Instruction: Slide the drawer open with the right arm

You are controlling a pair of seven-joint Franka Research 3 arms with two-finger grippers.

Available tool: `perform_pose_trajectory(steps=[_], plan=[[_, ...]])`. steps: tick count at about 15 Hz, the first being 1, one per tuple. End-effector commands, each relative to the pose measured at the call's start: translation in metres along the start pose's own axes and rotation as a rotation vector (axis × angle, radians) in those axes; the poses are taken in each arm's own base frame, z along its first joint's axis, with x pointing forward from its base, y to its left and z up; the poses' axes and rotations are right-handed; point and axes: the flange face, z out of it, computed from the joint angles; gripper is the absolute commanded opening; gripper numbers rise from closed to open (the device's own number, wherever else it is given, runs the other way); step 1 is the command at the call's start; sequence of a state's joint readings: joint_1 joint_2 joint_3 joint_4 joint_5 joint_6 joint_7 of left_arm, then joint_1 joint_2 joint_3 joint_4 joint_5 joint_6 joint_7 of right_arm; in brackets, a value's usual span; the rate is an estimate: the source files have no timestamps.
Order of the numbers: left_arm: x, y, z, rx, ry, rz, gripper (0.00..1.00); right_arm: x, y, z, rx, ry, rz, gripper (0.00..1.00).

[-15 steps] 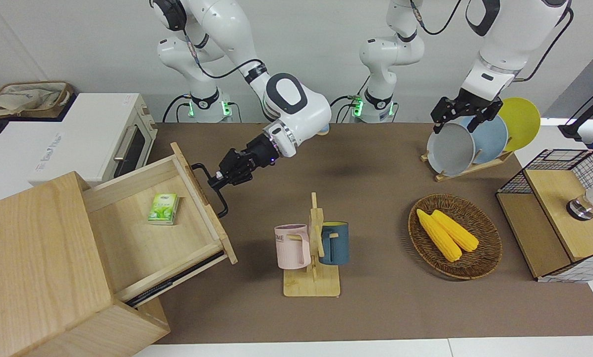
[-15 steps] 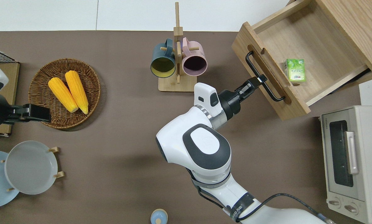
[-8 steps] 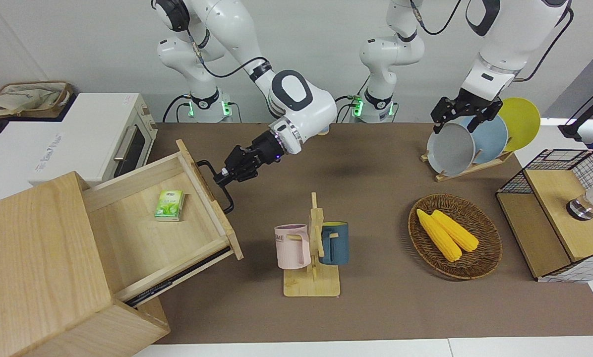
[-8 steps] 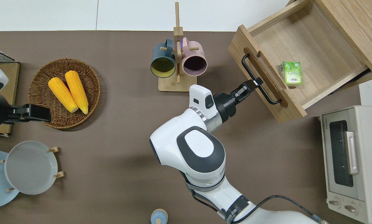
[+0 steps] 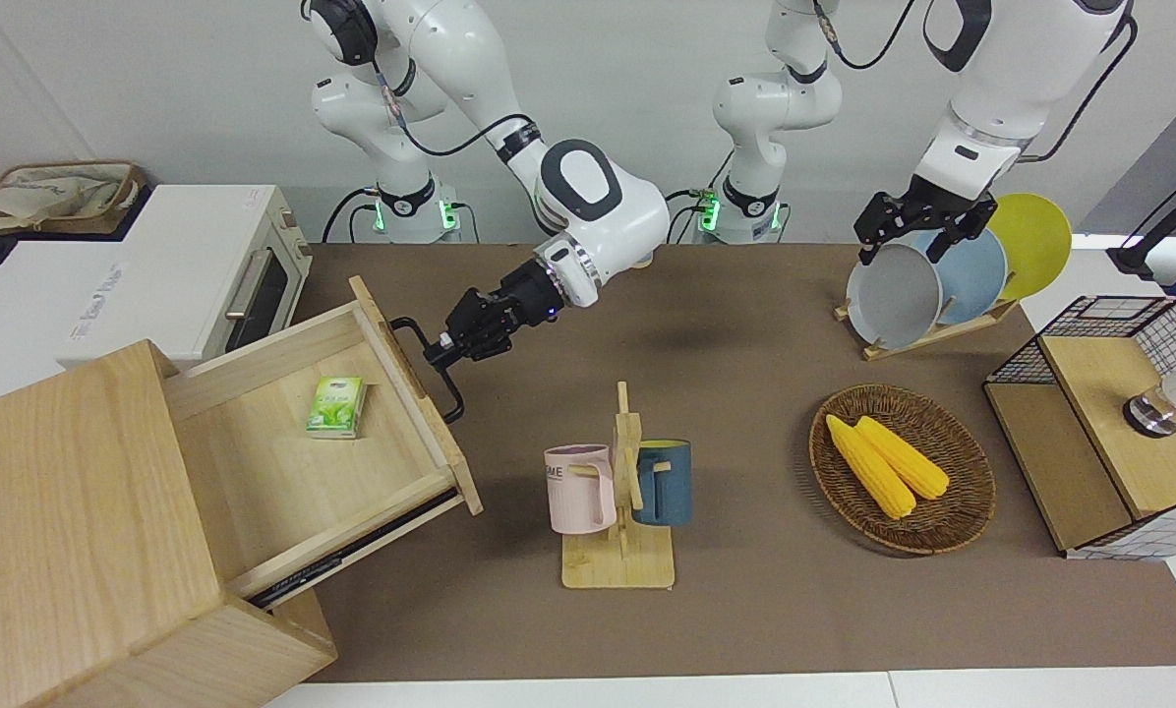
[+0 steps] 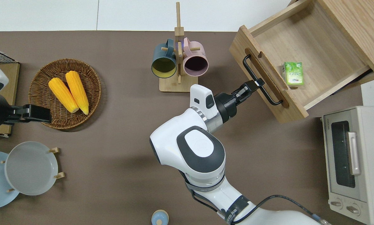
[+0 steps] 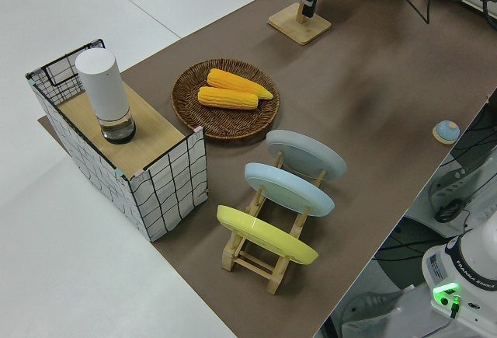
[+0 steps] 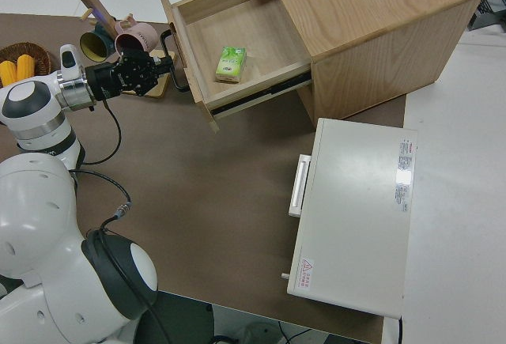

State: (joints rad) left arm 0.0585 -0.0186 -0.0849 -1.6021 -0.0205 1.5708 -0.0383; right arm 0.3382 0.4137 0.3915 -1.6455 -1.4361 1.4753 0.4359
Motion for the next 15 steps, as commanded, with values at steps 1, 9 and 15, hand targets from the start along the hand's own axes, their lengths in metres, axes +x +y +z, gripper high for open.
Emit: perform_pose_trajectory(steps=[1, 9, 15], plan=[[-0.0027, -0.0006, -0.0039, 0.013, 0.004, 0.009, 1.0, 0.0052, 0.0268, -0.0121, -0.017, -0.007, -0.011, 0.0], [-0.0027, -0.0006, -0.0039, 0.013, 0.004, 0.009, 1.0, 0.0066, 0.0281, -0.0077, -0.018, -0.001, -0.005, 0.985], [-0.0027, -0.0006, -0.0039, 0.013, 0.004, 0.009, 1.0, 0.0071, 0.0237, -0.0128, 0.013, 0.009, 0.032, 0.985]])
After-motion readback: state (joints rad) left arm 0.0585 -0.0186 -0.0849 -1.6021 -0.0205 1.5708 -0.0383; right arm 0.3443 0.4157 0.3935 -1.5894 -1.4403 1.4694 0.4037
